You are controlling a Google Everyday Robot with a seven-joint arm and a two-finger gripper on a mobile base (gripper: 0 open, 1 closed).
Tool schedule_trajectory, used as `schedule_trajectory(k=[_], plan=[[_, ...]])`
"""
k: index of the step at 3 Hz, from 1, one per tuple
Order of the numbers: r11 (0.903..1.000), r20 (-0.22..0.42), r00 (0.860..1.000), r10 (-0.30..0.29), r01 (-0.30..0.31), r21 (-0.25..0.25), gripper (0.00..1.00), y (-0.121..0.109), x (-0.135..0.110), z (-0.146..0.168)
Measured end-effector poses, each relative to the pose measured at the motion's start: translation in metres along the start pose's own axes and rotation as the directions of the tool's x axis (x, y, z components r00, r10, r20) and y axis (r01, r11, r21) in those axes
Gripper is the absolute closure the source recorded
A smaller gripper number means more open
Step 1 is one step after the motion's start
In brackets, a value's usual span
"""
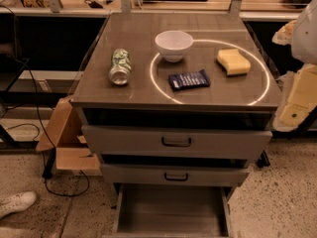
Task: Close bottom drawer
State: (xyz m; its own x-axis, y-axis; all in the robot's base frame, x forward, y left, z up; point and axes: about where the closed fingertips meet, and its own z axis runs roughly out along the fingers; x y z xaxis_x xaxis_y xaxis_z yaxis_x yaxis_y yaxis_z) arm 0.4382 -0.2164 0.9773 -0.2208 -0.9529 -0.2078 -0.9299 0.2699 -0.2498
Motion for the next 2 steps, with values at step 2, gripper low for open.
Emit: schedule_trajectory(k=[2], plan=[[1.0000, 0.000, 1.000, 0.000, 0.000, 0.000, 0.14, 0.0000, 0.0000, 0.0000]])
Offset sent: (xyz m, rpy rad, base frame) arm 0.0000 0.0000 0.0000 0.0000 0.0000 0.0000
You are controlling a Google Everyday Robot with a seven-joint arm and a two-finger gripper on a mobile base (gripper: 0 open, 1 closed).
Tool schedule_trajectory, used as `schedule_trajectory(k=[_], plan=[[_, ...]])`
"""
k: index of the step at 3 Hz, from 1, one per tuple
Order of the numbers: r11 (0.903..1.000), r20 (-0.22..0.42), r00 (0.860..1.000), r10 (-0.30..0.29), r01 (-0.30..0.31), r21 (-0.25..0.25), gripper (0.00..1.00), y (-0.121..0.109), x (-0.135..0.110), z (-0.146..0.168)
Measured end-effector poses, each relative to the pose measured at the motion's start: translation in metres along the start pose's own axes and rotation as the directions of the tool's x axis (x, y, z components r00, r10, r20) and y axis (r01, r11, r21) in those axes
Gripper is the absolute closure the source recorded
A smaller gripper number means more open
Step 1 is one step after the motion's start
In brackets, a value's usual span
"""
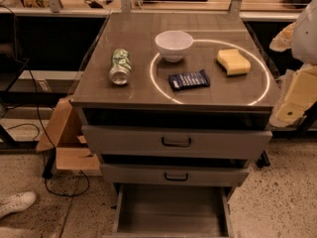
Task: Close bottom drawer
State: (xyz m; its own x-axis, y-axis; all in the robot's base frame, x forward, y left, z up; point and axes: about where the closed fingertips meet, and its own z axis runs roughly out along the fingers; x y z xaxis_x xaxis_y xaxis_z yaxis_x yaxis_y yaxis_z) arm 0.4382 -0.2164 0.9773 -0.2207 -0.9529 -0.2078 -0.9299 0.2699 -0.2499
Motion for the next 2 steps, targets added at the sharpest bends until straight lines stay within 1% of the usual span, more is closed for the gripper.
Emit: schedule_trajectory(k=[2], plan=[[1.0000, 0.000, 1.000, 0.000, 0.000, 0.000, 0.61, 0.0000, 0.0000, 0.0000]])
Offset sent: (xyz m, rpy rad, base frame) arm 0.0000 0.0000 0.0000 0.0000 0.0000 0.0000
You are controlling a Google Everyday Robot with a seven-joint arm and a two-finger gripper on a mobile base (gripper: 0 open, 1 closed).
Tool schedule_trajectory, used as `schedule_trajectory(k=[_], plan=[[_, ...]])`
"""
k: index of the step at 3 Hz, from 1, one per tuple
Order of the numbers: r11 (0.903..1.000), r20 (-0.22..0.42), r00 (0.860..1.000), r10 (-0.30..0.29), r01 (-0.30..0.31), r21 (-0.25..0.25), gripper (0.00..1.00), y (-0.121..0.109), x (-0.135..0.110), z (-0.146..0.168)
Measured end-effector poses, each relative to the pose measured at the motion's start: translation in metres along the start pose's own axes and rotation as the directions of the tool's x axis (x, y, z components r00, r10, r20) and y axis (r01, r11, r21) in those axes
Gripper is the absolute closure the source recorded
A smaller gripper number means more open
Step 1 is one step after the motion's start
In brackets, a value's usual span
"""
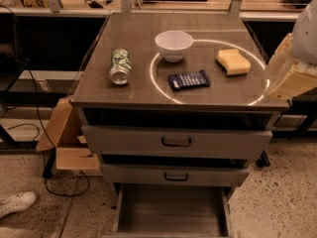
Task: Close bottom drawer
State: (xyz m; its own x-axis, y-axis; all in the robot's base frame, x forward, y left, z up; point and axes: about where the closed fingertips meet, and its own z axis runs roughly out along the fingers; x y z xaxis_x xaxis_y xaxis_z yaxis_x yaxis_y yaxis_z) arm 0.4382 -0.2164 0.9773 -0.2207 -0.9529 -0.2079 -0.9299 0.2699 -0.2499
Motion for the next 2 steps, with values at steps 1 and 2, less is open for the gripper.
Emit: schedule_trajectory(k=[1, 2], plan=[[1.0000, 0.000, 1.000, 0.000, 0.000, 0.000, 0.85, 0.0000, 0.0000, 0.0000], [0.9987, -0.002, 1.000, 0.014, -0.014, 0.049, 1.00, -0.0008, 0.0002, -0.0041]])
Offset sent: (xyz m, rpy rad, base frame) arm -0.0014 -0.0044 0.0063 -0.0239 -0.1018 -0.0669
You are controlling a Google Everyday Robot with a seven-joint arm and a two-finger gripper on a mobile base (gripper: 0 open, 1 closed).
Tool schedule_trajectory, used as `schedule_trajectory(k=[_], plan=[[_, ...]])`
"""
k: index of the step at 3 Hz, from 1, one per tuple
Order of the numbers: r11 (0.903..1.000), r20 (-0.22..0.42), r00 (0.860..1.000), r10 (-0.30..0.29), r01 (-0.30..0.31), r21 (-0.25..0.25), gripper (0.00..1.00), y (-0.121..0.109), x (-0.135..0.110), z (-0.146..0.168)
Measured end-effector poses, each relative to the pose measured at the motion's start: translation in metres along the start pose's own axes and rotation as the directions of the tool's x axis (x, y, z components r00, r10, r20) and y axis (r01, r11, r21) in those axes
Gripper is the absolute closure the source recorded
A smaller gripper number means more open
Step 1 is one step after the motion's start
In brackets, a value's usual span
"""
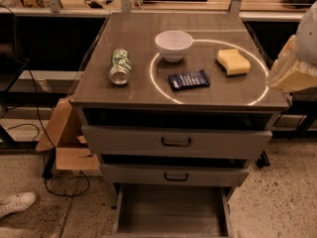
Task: Close bottom drawer
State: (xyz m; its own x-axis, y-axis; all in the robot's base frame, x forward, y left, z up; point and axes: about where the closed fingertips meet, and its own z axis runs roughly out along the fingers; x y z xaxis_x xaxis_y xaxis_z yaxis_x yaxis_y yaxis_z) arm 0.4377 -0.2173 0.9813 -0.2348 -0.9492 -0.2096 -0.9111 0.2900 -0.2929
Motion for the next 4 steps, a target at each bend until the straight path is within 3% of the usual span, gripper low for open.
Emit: schedule_trajectory(k=[1, 2, 3, 4], plan=[[0.9964, -0.022, 0.997, 0.072, -0.071, 0.047, 1.00, 0.020, 0.006, 0.028], [0.9908, -0.049, 0.990, 0.135, -0.134, 0.019, 1.00, 0.049, 0.016, 0.079], [0.9770, -0.112, 0.974, 0.197, -0.204, -0.061, 1.00, 0.094, 0.031, 0.153], [0.9599, -0.150, 0.963, 0.223, -0.244, -0.138, 1.00, 0.130, 0.042, 0.189]])
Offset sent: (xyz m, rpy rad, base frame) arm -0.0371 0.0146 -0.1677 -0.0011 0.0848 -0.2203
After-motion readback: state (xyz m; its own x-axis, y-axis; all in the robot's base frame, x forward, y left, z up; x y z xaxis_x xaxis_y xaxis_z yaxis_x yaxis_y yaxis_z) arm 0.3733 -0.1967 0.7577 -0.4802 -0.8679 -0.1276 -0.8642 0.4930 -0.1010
